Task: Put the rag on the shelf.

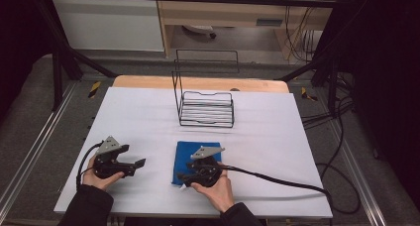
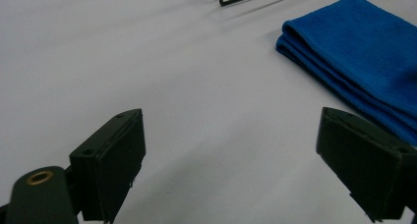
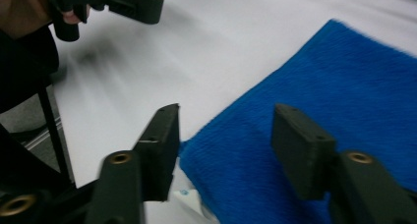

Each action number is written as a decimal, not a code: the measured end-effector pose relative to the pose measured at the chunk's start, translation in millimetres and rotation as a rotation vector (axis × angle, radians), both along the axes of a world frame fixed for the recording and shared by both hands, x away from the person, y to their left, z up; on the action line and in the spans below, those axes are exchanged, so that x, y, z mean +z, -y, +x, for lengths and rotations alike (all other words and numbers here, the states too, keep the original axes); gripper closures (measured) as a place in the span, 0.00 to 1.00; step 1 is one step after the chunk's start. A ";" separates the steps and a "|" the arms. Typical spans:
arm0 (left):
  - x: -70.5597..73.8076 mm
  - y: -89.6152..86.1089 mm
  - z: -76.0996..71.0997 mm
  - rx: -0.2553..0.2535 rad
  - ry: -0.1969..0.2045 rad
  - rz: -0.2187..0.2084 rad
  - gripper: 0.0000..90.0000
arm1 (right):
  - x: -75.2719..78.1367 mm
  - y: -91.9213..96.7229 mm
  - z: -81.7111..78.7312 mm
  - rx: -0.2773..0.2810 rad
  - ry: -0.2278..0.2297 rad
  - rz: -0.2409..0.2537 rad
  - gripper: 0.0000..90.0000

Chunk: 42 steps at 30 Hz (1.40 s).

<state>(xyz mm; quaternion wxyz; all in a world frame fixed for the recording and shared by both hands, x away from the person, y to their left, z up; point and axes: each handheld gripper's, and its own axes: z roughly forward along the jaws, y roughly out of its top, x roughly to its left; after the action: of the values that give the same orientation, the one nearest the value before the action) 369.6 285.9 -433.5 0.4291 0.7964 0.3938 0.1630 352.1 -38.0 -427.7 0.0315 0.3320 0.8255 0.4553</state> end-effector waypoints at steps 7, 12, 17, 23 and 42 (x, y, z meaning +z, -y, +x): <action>1.0 5.1 1.5 0.006 -0.003 0.003 0.08 | 5.5 43.1 13.1 -0.070 0.045 0.006 0.21; 1.6 9.4 1.9 0.006 -0.008 0.005 0.08 | 2.4 69.4 20.3 -0.106 0.059 -0.008 0.14; 3.3 16.7 2.2 -0.005 -0.022 0.005 0.08 | -1.4 97.0 27.9 -0.143 0.057 -0.031 0.09; 8.8 27.6 5.1 -0.013 -0.032 -0.002 0.09 | -5.5 121.1 31.8 -0.161 0.070 -0.017 0.06; 24.4 81.6 34.7 0.016 -0.075 0.002 0.18 | -13.5 134.0 29.9 -0.185 0.091 -0.060 0.05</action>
<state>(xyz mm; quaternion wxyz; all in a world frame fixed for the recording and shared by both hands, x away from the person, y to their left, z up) 404.3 204.3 -409.1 0.4121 0.7990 0.4159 0.1370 382.0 -172.0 -441.2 0.1207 0.3845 0.8024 0.4401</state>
